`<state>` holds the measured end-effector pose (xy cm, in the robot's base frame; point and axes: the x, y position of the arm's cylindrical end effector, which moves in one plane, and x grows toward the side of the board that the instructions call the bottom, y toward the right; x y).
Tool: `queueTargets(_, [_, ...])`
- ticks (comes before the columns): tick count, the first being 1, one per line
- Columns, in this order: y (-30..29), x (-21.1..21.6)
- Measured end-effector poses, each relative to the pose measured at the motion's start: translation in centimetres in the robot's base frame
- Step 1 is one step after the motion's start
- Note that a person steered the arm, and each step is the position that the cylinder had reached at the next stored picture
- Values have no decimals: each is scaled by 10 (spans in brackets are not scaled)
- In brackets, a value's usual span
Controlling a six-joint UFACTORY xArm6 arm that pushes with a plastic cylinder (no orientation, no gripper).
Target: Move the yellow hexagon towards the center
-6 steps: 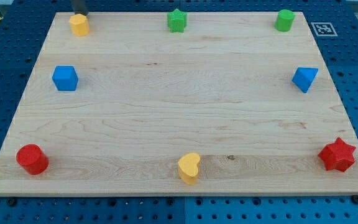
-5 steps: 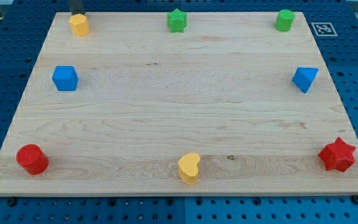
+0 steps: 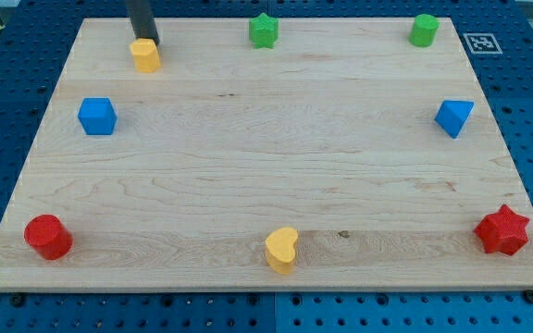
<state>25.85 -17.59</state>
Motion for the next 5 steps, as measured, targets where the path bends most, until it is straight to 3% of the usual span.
queueTargets(5, [-30, 57])
